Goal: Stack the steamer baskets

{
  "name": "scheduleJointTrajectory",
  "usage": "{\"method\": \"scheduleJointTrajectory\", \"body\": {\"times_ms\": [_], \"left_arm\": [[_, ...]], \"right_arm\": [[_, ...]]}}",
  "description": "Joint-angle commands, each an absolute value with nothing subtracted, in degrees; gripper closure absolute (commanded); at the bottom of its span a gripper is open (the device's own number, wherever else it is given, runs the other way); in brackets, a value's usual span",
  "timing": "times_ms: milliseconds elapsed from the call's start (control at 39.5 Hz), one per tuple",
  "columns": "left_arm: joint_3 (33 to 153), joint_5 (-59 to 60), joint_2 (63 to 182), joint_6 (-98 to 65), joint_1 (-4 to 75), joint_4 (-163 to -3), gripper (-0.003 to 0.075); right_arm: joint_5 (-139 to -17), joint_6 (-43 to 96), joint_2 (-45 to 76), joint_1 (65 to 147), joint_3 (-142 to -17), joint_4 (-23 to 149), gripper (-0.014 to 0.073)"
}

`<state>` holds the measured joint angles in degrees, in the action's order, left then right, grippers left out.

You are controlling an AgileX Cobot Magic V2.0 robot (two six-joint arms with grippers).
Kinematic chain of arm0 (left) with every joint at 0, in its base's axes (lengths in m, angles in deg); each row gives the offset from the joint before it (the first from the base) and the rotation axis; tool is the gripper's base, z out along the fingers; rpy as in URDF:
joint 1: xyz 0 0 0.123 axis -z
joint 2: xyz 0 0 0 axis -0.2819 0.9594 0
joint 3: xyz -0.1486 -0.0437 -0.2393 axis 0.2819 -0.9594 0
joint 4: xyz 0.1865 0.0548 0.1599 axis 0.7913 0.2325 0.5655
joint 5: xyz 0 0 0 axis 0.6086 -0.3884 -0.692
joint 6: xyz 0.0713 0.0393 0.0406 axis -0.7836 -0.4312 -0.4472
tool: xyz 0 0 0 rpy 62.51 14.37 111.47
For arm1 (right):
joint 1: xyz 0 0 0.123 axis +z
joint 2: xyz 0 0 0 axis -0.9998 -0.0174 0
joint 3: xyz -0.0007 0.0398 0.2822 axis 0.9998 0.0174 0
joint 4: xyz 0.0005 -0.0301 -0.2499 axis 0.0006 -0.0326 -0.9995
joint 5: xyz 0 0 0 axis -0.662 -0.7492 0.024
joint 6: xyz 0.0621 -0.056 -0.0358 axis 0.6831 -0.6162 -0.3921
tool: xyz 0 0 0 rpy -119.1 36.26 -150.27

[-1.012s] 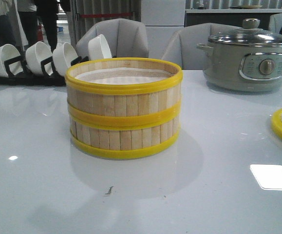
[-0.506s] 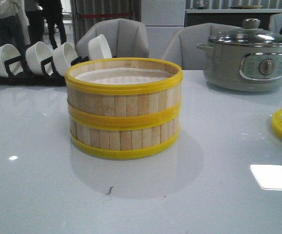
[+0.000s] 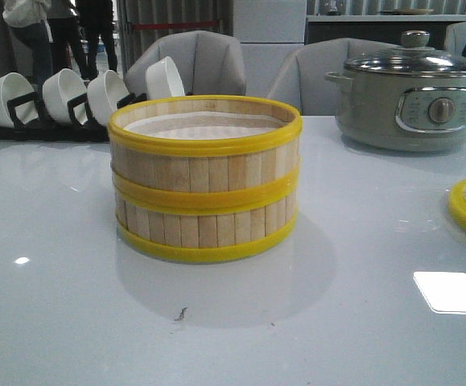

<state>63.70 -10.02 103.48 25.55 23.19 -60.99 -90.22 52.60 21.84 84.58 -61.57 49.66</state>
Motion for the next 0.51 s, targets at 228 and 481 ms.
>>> {"method": "scheduleJointTrajectory", "body": {"times_ms": [228,481], "left_arm": [[60.85,-3.42,100.21,26.19,23.25,-61.76,0.0634],[60.85,-3.42,100.21,26.19,23.25,-61.76,0.0634]], "right_arm": [[-85.85,52.43,22.22,84.45,-63.68,49.49,0.0117],[-86.24,52.43,22.22,84.45,-63.68,49.46,0.0146]]}}
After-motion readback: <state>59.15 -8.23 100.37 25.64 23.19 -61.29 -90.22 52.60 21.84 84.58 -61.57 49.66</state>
